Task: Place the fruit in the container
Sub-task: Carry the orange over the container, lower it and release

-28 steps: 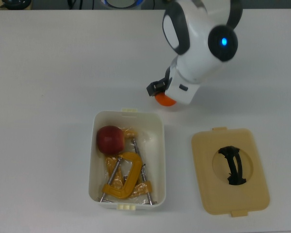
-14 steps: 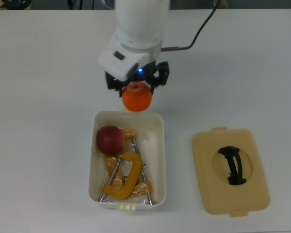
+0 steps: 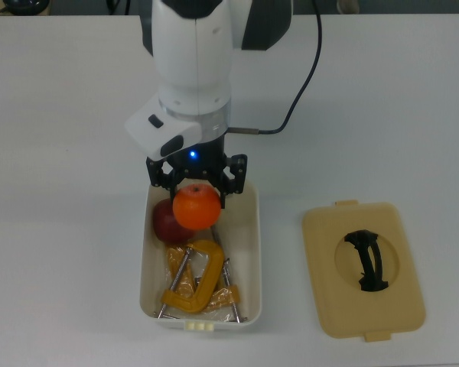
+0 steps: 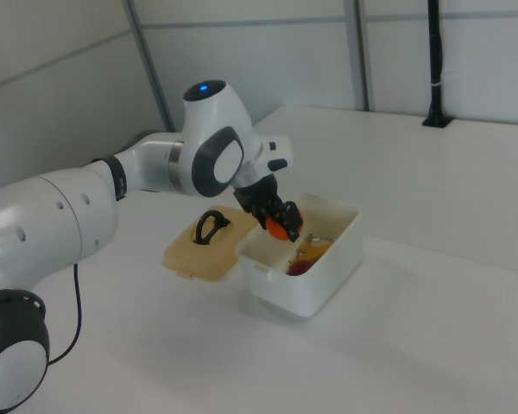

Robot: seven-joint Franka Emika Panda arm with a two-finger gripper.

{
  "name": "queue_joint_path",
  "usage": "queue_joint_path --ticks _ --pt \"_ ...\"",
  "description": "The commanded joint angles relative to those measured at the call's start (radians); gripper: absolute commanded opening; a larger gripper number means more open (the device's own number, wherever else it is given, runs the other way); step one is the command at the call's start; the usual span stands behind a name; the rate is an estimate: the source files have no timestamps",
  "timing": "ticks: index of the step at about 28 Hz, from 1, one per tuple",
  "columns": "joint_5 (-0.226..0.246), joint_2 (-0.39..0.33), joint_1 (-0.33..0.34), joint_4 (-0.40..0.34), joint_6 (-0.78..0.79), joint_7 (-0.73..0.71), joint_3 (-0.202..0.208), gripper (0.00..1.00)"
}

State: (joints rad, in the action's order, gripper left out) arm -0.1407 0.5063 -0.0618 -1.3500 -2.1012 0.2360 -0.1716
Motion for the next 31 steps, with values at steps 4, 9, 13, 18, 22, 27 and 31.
queue_joint_path --ticks 4,9,13,18,22,27,31 --pt "-0.028 -0.005 0.010 -0.074 -0.023 0.028 0.023 0.64" --pt "-0.020 -0.006 0.001 -0.069 -0.004 0.029 0.021 1.00" --pt "-0.025 -0.012 0.002 -0.064 0.070 0.028 0.021 1.00" --pt "-0.030 -0.063 0.000 -0.061 0.208 0.008 0.023 1.00" --pt "-0.019 -0.097 0.000 -0.040 0.274 -0.004 0.024 1.00" --pt "-0.014 -0.114 -0.010 -0.037 0.325 -0.006 0.024 1.00" --pt "-0.017 -0.124 -0.015 -0.035 0.394 -0.046 0.023 1.00"
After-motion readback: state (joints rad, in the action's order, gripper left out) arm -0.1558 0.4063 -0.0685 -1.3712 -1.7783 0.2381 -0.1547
